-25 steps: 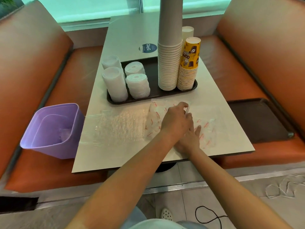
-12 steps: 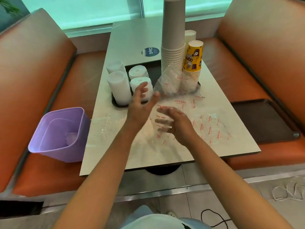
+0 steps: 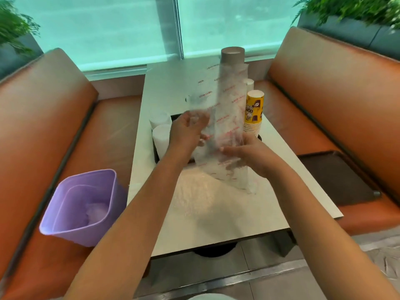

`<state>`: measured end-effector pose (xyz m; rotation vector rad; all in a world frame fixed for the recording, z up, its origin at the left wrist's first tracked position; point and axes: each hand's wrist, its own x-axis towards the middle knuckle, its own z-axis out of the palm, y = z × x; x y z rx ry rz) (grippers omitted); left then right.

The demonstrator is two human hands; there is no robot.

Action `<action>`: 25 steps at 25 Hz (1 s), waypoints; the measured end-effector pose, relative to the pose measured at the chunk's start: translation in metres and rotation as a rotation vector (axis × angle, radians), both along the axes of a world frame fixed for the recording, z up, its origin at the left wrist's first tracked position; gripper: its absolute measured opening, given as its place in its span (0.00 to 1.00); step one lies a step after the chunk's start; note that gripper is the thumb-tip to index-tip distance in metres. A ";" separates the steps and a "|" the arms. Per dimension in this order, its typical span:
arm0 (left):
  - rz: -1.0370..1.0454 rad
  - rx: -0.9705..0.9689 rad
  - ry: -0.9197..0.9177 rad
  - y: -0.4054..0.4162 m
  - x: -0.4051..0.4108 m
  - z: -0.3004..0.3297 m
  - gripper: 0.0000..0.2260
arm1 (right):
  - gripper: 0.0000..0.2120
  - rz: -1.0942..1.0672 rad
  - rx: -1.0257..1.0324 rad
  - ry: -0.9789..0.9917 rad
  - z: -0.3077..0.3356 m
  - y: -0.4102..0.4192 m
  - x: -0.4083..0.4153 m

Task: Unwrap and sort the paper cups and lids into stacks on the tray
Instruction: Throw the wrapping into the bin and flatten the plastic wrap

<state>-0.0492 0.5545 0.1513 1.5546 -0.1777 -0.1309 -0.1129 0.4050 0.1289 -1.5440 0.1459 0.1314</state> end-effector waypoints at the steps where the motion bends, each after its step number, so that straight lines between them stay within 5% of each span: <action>1: -0.095 -0.030 0.023 0.004 0.002 0.007 0.05 | 0.11 -0.056 0.022 -0.024 0.004 0.003 0.002; 5: -0.521 0.090 0.024 0.024 -0.005 -0.007 0.13 | 0.05 -0.135 0.362 -0.159 0.018 0.006 0.008; 9: -0.296 0.123 -0.042 0.020 -0.006 -0.009 0.09 | 0.19 -0.033 0.222 -0.133 0.012 0.004 0.011; 13: -0.216 0.186 0.024 0.020 0.006 -0.010 0.08 | 0.06 -0.267 0.155 -0.087 0.009 -0.001 0.028; 17: -0.204 0.152 0.050 0.023 0.010 -0.006 0.11 | 0.06 -0.441 0.064 -0.070 0.006 -0.004 0.040; 25: -0.437 0.272 0.063 0.031 0.014 -0.004 0.12 | 0.07 -0.285 0.270 -0.041 0.027 -0.005 0.045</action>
